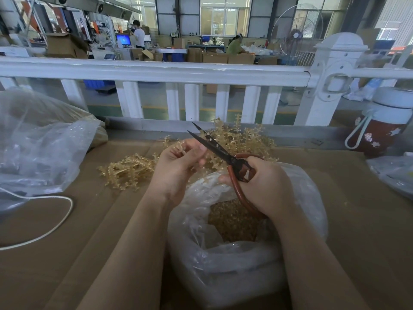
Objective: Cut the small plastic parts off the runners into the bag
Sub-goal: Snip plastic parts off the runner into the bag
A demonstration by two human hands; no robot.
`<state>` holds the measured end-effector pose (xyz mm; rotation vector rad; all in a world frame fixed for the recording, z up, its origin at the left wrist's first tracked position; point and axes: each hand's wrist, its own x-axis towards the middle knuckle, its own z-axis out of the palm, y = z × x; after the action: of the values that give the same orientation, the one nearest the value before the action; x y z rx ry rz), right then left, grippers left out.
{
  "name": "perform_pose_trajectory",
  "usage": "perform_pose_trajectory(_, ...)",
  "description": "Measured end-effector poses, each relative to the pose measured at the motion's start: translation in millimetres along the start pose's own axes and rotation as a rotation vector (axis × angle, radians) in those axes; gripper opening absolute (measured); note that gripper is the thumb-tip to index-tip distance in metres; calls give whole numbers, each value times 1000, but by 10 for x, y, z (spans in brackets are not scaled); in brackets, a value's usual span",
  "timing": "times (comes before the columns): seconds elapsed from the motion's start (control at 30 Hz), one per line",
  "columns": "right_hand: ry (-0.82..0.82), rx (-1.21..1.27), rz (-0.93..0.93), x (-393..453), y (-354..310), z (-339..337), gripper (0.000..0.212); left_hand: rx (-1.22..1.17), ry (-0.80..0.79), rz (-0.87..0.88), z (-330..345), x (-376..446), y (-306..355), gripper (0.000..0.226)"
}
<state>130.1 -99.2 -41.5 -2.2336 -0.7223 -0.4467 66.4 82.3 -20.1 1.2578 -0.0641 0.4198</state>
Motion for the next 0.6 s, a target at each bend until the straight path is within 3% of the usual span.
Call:
perform_pose_trajectory(0.2,-17,-49,-4,2,8,1,73,129,4,38,-7,24,-47,7)
perform_pose_trajectory(0.5,-50,-53,9,14,2,-4,70,121,-9,90,24,51,-102,6)
perform_pose_trajectory(0.6,-36,-84,-12,12,5,-9,58,120,-15,88,16,51,-98,9)
